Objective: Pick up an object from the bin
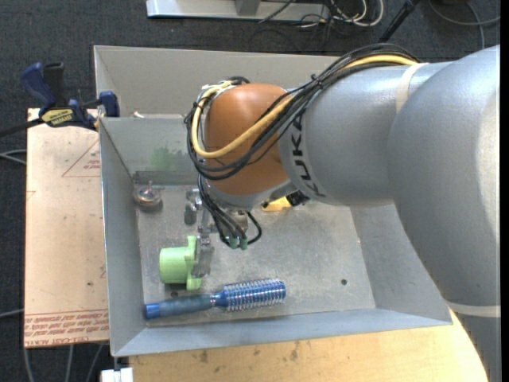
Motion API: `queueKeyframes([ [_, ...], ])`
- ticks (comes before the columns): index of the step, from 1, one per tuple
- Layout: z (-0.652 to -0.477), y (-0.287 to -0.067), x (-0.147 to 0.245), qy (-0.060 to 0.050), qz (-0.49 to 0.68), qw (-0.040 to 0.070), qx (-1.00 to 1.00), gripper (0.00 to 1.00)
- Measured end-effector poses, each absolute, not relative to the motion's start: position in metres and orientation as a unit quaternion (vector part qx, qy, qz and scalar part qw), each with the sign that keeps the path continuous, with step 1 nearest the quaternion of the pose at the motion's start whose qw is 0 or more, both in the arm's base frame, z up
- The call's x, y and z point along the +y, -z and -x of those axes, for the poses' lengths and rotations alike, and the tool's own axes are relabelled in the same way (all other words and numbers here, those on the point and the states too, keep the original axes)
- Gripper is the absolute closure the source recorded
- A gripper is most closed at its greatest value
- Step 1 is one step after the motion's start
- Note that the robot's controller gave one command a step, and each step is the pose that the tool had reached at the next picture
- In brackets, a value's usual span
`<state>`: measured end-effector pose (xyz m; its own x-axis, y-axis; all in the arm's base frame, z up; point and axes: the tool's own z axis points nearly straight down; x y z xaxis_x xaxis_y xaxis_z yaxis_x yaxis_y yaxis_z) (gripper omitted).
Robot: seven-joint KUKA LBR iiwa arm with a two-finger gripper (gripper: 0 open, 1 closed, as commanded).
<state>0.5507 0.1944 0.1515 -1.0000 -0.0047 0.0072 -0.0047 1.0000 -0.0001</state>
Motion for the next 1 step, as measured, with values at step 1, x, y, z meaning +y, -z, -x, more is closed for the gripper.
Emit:
queueKeyframes([
  [1, -0.5505, -0.1071, 0.1918, 0.001, -0.156, -0.003, -0.988, 0.0],
])
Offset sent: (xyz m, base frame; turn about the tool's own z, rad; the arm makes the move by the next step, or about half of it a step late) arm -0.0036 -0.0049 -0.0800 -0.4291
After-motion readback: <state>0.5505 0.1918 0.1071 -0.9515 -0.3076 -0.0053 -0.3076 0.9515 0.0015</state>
